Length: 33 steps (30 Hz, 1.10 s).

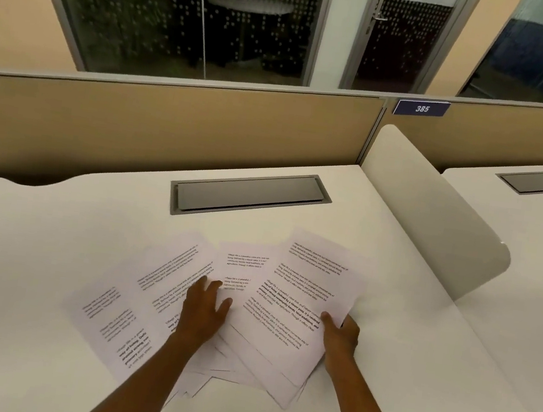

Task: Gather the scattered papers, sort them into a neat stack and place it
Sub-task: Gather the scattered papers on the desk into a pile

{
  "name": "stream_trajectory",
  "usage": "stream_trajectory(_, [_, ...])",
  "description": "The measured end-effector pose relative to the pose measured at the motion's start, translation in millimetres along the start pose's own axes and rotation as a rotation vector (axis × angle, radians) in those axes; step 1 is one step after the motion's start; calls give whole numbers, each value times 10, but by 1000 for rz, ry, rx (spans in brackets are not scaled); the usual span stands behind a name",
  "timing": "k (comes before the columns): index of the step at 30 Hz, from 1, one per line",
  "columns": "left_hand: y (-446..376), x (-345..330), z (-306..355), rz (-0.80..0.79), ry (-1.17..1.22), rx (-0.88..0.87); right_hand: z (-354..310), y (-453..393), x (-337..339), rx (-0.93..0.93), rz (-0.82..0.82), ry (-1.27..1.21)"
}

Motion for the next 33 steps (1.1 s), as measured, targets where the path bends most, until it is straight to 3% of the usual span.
stream_trajectory(10, [-52,135,145,144,408,247,-114,129,-355,170,-172,343])
stream_trajectory(19, [-86,166,202,86,481,357,-260,259,-591,209,-197,489])
stream_trajectory(24, [-122,191,202,57,508,390,-272,246,-605,164,-188,476])
stream_trajectory(33, [-210,216,156,26,647,532,-218,261,-555,38,-209,243])
Point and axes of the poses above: each hand's wrist, its own y-axis away from the middle knuckle, its own x-axis out of the back of the hand, z = x × y, the point moved 1 cm from there along -y, towards the middle knuckle, and after that the axes turned 10 degrees about z, right-handed, at the moved point
